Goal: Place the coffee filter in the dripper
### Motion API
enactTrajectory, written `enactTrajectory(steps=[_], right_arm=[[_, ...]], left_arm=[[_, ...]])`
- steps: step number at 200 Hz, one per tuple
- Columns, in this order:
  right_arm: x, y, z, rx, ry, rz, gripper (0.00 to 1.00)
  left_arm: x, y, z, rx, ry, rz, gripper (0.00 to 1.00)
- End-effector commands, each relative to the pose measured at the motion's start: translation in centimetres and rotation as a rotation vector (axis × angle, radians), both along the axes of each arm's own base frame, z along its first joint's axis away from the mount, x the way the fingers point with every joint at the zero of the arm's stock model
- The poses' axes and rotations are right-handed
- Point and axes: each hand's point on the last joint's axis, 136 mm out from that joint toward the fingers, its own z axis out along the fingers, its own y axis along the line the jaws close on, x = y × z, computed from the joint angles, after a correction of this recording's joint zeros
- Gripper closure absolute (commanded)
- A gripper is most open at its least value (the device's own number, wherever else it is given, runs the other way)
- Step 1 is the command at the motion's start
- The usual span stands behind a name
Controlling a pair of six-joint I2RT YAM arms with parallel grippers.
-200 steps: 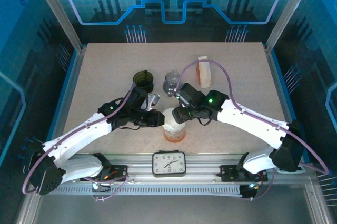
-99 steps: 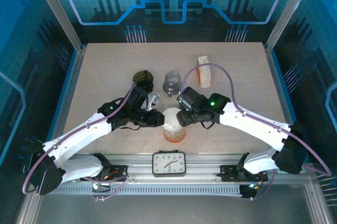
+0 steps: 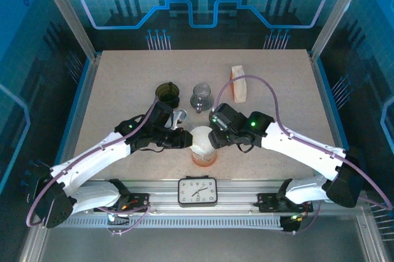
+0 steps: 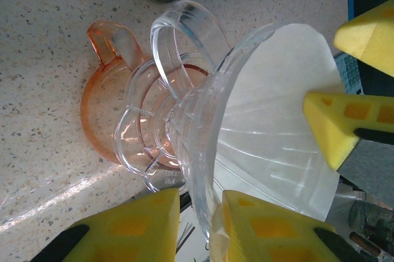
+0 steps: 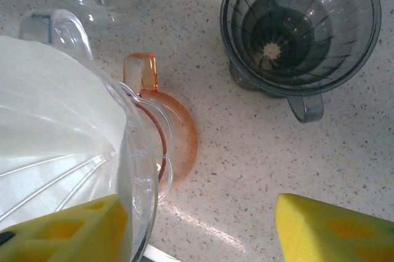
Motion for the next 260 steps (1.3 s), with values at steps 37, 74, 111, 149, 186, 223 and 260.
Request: enactTrajectory(steps=[37, 74, 111, 149, 186, 223, 260], right_arm=[[0.4, 0.0, 3.2, 0.089, -0.082, -0.002, 0.31], [0.3, -0.4, 4.6, 0.157, -0.143, -0.003, 0.28], [0.4, -1.6, 5.2, 0.17, -0.179, -0.042, 0.27], [0.5, -3.1, 5.2, 0.167, -0.205, -0.099, 0.27], [0.7, -4.8, 4.5, 0.151, -0.21, -0.167, 0.27], [0.9, -6.4, 3.0, 0.151, -0.201, -0.234, 0.27], [0.6, -7.4, 1.6, 0.137, -0.176, -0.257, 0.28]], left_arm=[[-0.2, 0.1, -0.8, 0.01, 0.015, 0.005, 0.72], [-0.1, 0.0, -0.3, -0.007, 0.003, 0.007, 0.64], [-0.1, -0.1, 1.1, -0.047, -0.037, 0.006, 0.53], [-0.2, -0.1, 2.7, -0.087, -0.079, 0.011, 0.43], [0.4, 1.2, 3.5, -0.083, -0.113, 0.077, 0.42], [2.0, 4.0, 3.6, -0.098, -0.122, 0.217, 0.41], [3.2, 6.3, 2.7, -0.106, -0.107, 0.322, 0.39]])
